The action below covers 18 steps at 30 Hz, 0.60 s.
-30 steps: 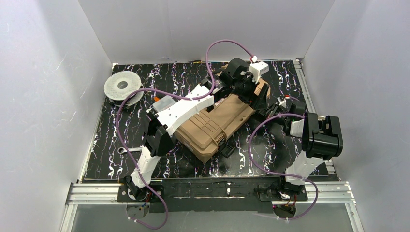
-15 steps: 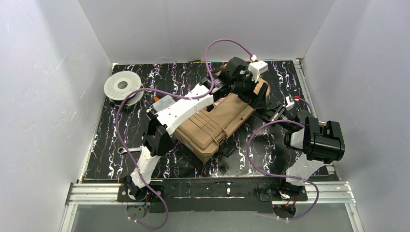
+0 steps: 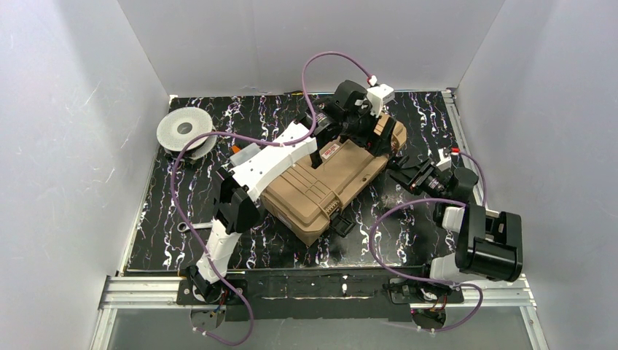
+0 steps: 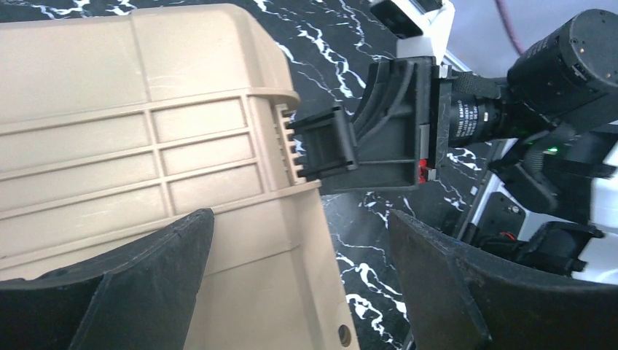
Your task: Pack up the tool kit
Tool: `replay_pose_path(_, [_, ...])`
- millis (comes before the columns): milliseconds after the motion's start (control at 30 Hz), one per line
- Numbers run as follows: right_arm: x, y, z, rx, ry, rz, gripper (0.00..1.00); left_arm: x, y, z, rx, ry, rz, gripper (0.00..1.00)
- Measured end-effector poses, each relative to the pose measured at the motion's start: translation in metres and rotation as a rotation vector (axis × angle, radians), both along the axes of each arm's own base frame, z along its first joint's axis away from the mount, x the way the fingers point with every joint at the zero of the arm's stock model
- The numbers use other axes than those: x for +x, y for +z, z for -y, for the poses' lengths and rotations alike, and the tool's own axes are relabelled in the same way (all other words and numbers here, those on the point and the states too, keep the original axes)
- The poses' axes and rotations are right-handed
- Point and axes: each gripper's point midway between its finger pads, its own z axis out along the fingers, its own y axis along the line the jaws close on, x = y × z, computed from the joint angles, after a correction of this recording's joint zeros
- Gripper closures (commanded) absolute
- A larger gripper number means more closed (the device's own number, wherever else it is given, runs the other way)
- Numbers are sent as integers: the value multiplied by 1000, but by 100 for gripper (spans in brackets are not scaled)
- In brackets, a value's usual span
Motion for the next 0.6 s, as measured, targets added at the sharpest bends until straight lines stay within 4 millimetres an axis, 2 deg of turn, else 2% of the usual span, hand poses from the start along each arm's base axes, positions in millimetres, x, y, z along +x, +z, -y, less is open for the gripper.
replay_pose_path(33, [1, -7, 3, -18, -25, -35, 40, 2, 0, -2, 6, 7, 6, 10])
replay_pose_path(67, [1, -15, 7, -39, -50, -69, 46, 4, 0, -4, 15, 15, 13, 10])
replay_pose_path(167, [1, -36, 16, -98, -114, -143, 95, 6, -1, -6, 29, 24, 26, 10])
replay_pose_path(200, [1, -43, 18, -111, -126, -168, 99, 7, 0, -6, 32, 27, 29, 10])
replay_pose_path(333, [6, -66, 22, -95, -133, -255, 99, 9, -1, -8, 48, 35, 38, 10])
replay_pose_path(467, [20, -84, 20, -1, -116, -308, 99, 10, -1, -9, 54, 35, 47, 10])
replay_pose_path(533, [27, -87, 19, 45, -109, -312, 99, 11, -1, -9, 56, 33, 51, 10])
replay_pose_path(600, [36, -83, 19, 90, -98, -288, 99, 11, -1, -9, 58, 31, 54, 10])
